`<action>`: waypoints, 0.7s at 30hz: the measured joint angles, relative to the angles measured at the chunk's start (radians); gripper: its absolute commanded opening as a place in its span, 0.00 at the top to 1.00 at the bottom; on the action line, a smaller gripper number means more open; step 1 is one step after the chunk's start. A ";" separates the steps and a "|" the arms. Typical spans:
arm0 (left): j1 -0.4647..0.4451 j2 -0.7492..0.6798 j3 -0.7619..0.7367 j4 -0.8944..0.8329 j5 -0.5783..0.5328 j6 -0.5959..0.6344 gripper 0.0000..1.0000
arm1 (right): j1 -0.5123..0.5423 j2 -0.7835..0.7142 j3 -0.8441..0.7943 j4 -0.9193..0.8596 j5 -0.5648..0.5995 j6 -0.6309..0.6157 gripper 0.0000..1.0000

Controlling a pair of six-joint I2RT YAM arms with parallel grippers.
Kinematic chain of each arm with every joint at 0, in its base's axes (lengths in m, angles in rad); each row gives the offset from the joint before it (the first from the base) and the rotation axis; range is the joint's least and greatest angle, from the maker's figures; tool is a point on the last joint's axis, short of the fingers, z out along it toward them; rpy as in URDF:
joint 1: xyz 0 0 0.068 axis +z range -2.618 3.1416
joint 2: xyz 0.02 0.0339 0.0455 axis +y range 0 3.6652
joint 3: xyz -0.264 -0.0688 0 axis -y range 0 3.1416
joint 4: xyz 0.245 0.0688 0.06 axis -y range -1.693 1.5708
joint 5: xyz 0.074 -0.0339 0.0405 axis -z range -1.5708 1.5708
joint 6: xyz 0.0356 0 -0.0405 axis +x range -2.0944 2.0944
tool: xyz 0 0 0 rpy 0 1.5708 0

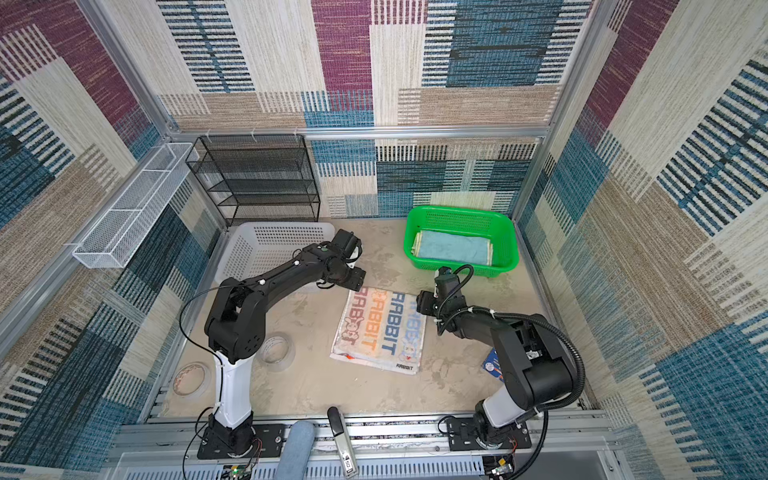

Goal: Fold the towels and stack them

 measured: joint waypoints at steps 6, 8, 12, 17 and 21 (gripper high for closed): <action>-0.001 0.062 0.024 -0.019 0.022 -0.001 0.43 | -0.008 0.037 0.010 0.033 -0.025 -0.008 0.39; -0.001 0.081 0.037 -0.034 0.023 -0.001 0.44 | -0.008 0.038 0.010 0.037 -0.029 -0.009 0.40; 0.000 0.114 0.061 -0.052 0.022 -0.005 0.55 | -0.008 0.043 0.009 0.042 -0.032 -0.011 0.46; 0.000 0.133 0.069 -0.066 0.023 -0.005 0.66 | -0.009 0.056 0.010 0.052 -0.071 -0.019 0.65; 0.002 0.135 0.071 -0.067 0.029 -0.005 0.84 | -0.009 0.062 0.010 0.055 -0.097 -0.025 0.88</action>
